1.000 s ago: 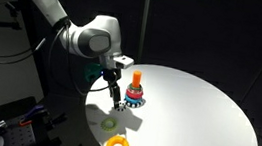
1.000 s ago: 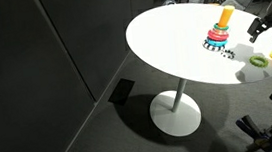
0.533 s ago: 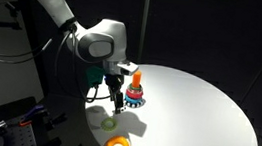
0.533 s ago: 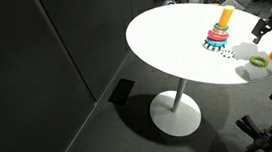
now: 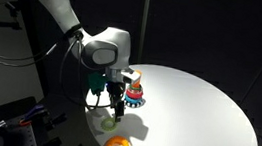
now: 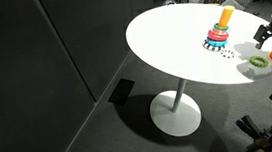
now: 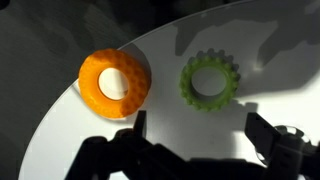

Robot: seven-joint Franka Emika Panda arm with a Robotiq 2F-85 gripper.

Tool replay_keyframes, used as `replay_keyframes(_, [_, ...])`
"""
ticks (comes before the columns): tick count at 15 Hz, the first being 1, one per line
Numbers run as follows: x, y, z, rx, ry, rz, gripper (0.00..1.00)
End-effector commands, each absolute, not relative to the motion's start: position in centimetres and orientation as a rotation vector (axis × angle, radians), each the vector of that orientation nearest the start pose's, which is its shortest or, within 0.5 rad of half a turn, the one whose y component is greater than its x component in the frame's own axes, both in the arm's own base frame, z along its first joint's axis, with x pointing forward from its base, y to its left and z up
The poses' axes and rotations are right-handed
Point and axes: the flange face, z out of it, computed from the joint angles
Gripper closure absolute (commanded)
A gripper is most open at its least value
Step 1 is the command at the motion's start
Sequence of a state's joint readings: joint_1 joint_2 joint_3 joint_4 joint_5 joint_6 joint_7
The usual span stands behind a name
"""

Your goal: Remove the green circle then put the orange circle on the orange object

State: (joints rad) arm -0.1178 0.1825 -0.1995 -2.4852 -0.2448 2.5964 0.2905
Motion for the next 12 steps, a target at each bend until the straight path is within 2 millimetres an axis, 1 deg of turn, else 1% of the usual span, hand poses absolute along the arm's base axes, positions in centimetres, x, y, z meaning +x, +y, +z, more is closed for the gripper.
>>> replay_keyframes(1, [44.5,-14.4,21.3,-3.231,0.641,0.123,0.00])
replay_keyframes(7, [44.5,-14.4,21.3,-3.231,0.634,0.127,0.00])
replay_keyframes(12, [43.8,-15.9,20.3,-3.225,0.687,0.152,0.00])
